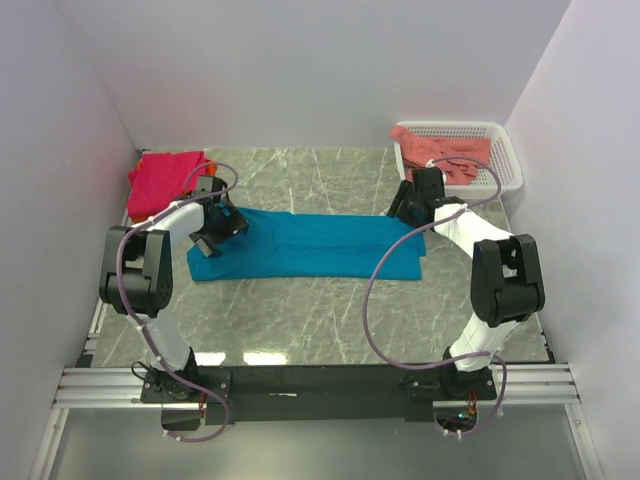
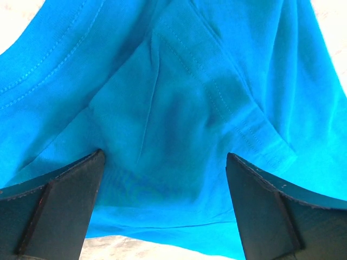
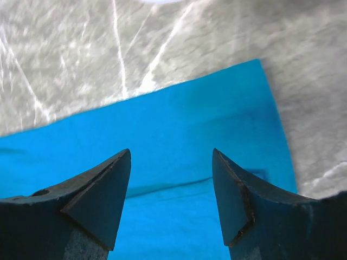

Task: Fold and stack the t-shirts
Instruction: Fold the tshirt

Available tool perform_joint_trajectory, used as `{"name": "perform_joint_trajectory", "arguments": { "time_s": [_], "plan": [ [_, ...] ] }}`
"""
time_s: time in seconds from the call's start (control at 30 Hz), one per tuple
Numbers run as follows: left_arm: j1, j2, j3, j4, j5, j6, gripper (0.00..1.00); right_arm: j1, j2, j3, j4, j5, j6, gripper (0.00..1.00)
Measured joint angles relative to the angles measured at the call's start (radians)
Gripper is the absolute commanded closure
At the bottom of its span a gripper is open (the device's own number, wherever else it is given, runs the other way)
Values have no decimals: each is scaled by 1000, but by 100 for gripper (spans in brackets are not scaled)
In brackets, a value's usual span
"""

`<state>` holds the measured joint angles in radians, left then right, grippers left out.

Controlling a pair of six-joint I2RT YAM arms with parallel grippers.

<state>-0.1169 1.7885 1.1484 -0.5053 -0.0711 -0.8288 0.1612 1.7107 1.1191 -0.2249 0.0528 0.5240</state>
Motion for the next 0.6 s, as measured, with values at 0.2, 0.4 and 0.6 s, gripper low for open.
{"name": "perform_joint_trajectory", "arguments": {
  "time_s": [0.2,0.4,0.6],
  "plan": [
    [1,102,129,-22,2,6,1,10,70,52,-10,-71,-12,32],
    [-9,262,355,-69,-14,35,1,12,96,-45,-16,-144,16,32],
    [-51,520,755,-111,-28,112,0,68,-89,-278,48,-216,58,32]
  ]
}}
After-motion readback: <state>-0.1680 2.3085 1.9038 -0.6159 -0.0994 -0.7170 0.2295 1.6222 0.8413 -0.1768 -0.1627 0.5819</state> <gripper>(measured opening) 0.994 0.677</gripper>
